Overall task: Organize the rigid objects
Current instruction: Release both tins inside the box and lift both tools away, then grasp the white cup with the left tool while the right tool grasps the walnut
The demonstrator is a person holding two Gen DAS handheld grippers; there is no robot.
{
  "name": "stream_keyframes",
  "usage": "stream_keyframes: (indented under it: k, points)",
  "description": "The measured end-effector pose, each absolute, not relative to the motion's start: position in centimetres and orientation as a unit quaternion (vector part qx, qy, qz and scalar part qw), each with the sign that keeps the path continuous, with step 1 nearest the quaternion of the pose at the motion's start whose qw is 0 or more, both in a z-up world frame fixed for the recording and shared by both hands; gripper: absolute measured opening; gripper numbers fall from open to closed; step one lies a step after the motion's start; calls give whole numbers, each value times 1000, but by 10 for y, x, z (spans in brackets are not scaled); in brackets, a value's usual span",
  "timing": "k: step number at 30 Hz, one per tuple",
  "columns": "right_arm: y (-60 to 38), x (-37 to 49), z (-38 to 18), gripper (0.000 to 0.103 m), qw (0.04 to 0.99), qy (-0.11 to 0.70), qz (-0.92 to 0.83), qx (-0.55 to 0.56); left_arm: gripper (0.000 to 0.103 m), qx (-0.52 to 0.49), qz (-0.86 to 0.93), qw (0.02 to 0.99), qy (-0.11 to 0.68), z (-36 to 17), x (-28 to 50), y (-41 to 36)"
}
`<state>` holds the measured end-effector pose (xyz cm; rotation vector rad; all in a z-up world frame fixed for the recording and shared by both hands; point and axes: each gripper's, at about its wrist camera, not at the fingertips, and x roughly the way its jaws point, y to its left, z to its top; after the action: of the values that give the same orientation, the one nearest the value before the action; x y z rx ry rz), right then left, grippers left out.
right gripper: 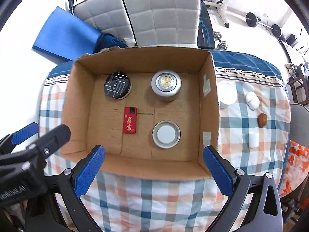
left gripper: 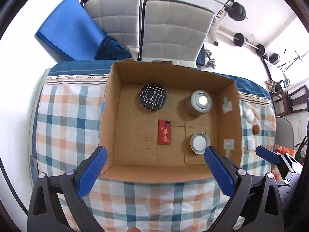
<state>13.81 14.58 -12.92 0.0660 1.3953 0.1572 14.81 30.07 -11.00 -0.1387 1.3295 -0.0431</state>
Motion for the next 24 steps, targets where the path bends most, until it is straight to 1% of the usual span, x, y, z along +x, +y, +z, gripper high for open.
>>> stream_keyframes:
  k: [8, 15, 19, 24]
  points:
    - [134, 106, -101, 103, 767, 633, 90, 43, 103, -54, -30, 799, 598, -79, 118, 290]
    - [117, 94, -87, 103, 770, 626, 109, 59, 103, -53, -42, 811, 581, -58, 109, 269]
    - [86, 97, -81, 103, 770, 625, 107, 72, 103, -48, -51, 818, 571, -49, 113, 240]
    - [14, 110, -86, 103, 772, 626, 62, 90, 103, -48, -74, 809, 582, -58, 134, 186]
